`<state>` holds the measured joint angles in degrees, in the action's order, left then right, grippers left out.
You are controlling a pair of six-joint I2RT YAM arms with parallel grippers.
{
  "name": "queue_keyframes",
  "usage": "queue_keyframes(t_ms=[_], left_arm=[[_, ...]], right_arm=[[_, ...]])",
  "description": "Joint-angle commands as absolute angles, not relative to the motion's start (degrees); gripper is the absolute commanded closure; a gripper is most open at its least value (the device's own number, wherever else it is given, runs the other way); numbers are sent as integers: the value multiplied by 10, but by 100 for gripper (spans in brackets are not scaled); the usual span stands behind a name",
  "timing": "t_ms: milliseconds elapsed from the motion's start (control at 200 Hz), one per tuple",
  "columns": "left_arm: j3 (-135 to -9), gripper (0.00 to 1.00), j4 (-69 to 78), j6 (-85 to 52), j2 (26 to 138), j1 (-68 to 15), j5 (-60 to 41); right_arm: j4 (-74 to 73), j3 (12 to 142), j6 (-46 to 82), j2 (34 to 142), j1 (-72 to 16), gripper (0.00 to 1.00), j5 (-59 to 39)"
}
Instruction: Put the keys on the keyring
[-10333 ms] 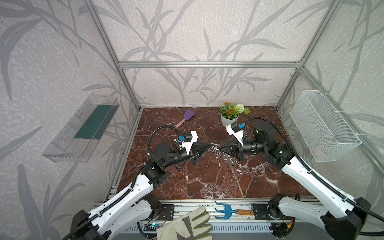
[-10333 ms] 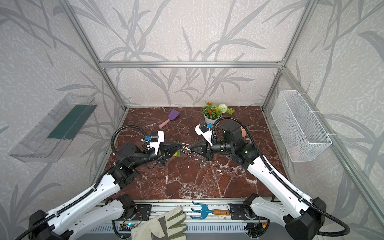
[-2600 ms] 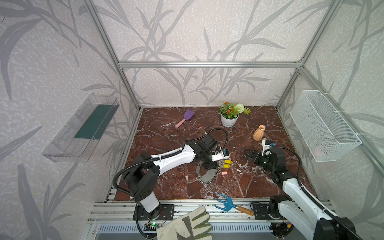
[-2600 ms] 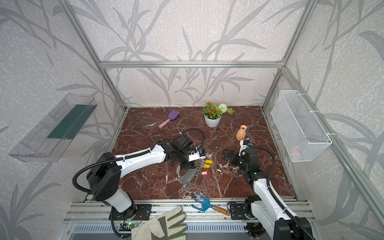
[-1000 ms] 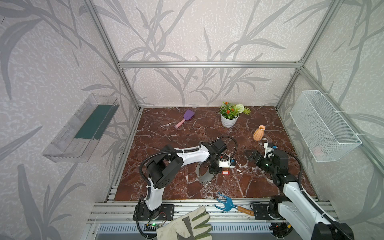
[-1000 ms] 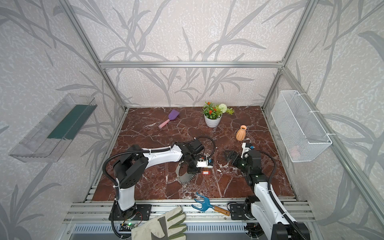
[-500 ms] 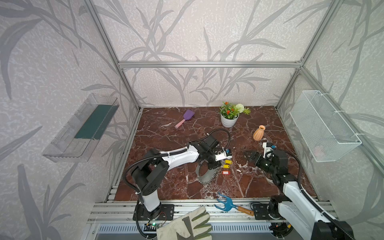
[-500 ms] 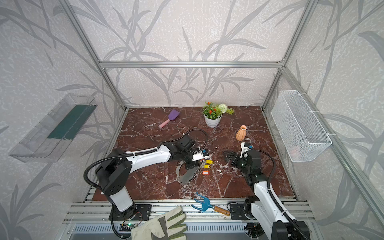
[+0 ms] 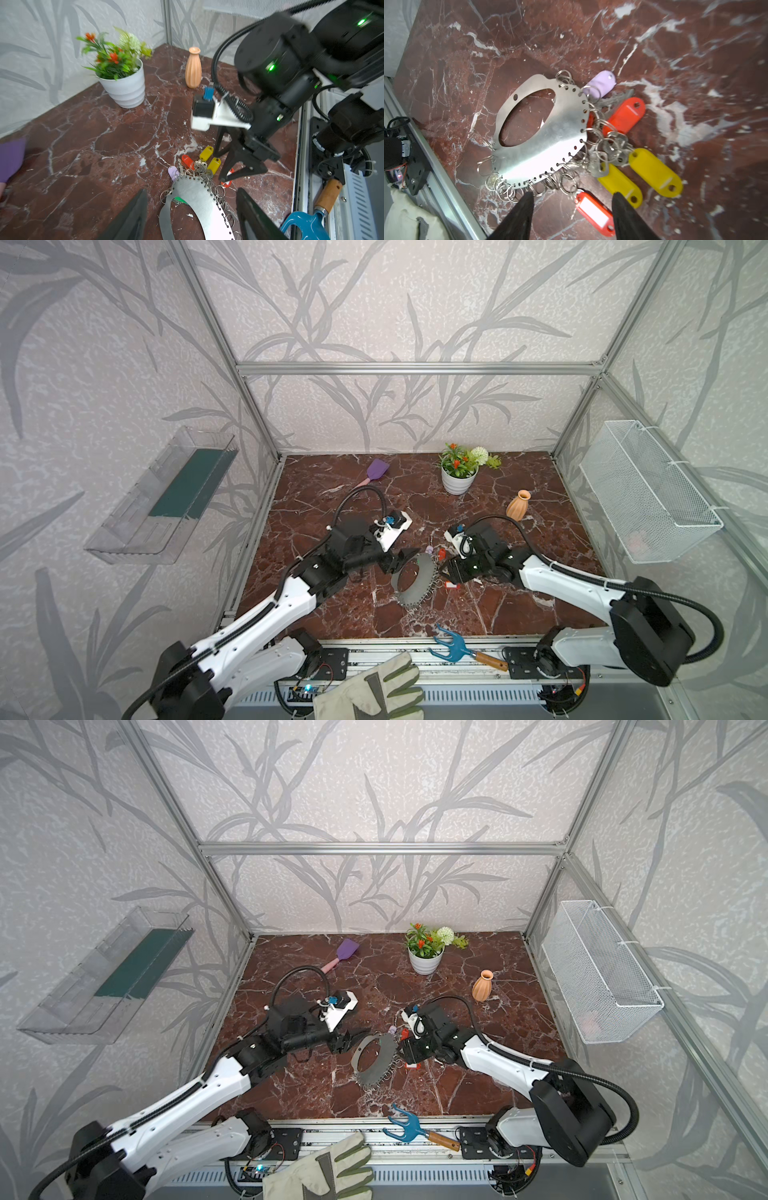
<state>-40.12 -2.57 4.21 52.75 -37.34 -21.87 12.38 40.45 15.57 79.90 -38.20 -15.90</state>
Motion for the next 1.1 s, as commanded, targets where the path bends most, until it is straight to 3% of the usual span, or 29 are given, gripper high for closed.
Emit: queue_keyframes(t_ms=[0,80,315,705,1095], left_arm=[[-394,32,-49,12,493,-368,-187],[-391,32,-60,13,479,-367,-179],[-390,32,-68,20,471,-367,-180],[-387,32,-69,28,469,-367,-179],[-393,32,-65,26,469,-367,-185]], right_arm=[[187,426,118,825,-391,48,-136],[195,435,116,836,-400,56,-140],[217,449,113,848,-420,58,-148],[230,472,108,884,-429,78,-132],[230,480,100,901,-431,90,-138]])
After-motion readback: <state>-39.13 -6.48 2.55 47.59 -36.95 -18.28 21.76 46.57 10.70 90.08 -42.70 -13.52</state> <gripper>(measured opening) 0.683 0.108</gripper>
